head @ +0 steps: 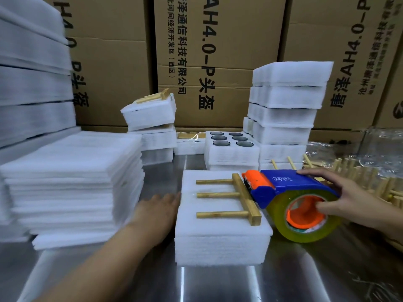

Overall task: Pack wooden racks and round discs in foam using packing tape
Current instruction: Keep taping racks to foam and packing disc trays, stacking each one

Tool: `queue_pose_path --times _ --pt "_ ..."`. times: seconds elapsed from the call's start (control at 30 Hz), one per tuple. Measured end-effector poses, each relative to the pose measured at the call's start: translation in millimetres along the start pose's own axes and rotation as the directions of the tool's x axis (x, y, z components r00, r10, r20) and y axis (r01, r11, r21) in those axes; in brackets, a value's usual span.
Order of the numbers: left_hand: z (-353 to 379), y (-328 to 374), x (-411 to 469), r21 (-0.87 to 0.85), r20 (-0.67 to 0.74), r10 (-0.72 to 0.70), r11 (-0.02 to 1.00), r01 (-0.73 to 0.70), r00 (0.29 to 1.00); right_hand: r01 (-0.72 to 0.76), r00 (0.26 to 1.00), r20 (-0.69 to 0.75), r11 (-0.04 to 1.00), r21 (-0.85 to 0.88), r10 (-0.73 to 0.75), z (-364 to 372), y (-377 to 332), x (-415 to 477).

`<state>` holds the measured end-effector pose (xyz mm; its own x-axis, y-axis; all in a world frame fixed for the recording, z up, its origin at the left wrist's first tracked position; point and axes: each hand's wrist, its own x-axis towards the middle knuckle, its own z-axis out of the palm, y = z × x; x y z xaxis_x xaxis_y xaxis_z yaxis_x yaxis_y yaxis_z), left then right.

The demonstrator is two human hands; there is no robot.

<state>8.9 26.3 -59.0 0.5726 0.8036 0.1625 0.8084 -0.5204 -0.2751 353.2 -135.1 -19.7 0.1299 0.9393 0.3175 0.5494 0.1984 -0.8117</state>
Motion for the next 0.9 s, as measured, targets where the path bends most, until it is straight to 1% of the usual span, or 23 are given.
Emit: queue_pose_path --times 0.03,0.07,0.1,0.13,0.17,0.2,0.23,0.27,0.3,0.33,0.37,0.43,0.5,0.6,0.67,0.8,0.9 --pt "-10.5 -7.8 2.7 0.002 0.033 -0.024 1.000 0.024 0.999 -0.004 1.000 -0.013 1.000 0.002 0.004 1.4 -1.8 -0.8" --pt "-24.7 -14.9 5.4 -0.035 0.031 -0.079 0.996 0.080 0.996 -0.006 1.000 -0.024 1.000 -0.004 0.006 2.8 -3.5 -1.5" --pt "-40.5 -20.4 7.7 -0.099 -0.025 -0.133 0.987 0.130 0.991 -0.008 1.000 -0.030 1.000 -0.014 0.007 4.1 -5.0 -1.9" --pt "-55.6 -22.5 10.3 -0.199 -0.126 -0.163 0.970 0.136 0.978 -0.011 0.999 -0.034 1.000 -0.025 0.010 5.0 -6.3 -2.3" --pt "-69.9 -18.8 13.4 -0.321 -0.216 -0.156 0.944 0.081 0.964 -0.016 0.999 -0.036 0.999 -0.034 0.014 5.7 -7.0 -2.4" --pt "-82.2 -10.1 17.2 -0.434 -0.263 -0.109 0.901 -0.017 0.959 -0.021 0.999 -0.036 0.999 -0.044 0.019 6.0 -7.4 -2.3" --pt "-92.5 2.2 19.9 -0.531 -0.257 -0.028 0.839 -0.117 0.966 -0.026 0.999 -0.035 0.998 -0.057 0.024 5.8 -7.4 -2.3" --pt "-99.5 16.8 22.3 -0.599 -0.214 0.066 0.780 -0.184 0.975 -0.030 0.999 -0.035 0.997 -0.070 0.028 5.7 -7.1 -2.3" --pt "-100.5 32.0 26.1 -0.624 -0.151 0.146 0.753 -0.209 0.978 -0.034 0.999 -0.034 0.996 -0.079 0.031 5.8 -6.6 -2.4" --pt "-95.8 45.6 30.8 -0.603 -0.087 0.214 0.766 -0.223 0.973 -0.037 0.999 -0.035 0.996 -0.081 0.035 6.2 -5.7 -2.7" --pt "-87.6 57.1 34.7 -0.549 -0.028 0.260 0.803 -0.232 0.965 -0.040 0.999 -0.036 0.996 -0.074 0.037 6.4 -4.6 -3.0" --pt "-68.6 69.1 40.9 -0.441 0.044 0.282 0.867 -0.235 0.958 -0.033 0.999 -0.034 0.998 -0.057 0.031 6.7 -2.7 -4.3" --pt "-56.9 69.6 44.3 -0.402 0.060 0.272 0.887 -0.227 0.960 -0.020 0.999 -0.026 0.997 -0.076 0.018 7.1 -1.6 -5.9" --pt "-53.6 68.2 46.2 -0.366 0.070 0.292 0.897 -0.248 0.954 -0.036 0.999 0.023 0.996 -0.082 0.038 5.9 0.8 -8.5" --pt "-54.7 68.3 46.6 -0.369 0.078 0.286 0.898 -0.239 0.955 -0.031 0.998 0.045 0.995 -0.095 0.035 4.6 0.9 -8.3" --pt "-56.0 69.2 44.2 -0.348 0.094 0.283 0.908 -0.235 0.954 -0.004 0.996 0.082 0.983 -0.182 0.019 -3.2 -4.5 -6.2" --pt "-58.0 69.4 42.5 -0.379 0.103 0.263 0.902 -0.207 0.959 0.009 0.995 0.102 0.979 -0.206 0.012 -11.8 -10.8 -1.4"
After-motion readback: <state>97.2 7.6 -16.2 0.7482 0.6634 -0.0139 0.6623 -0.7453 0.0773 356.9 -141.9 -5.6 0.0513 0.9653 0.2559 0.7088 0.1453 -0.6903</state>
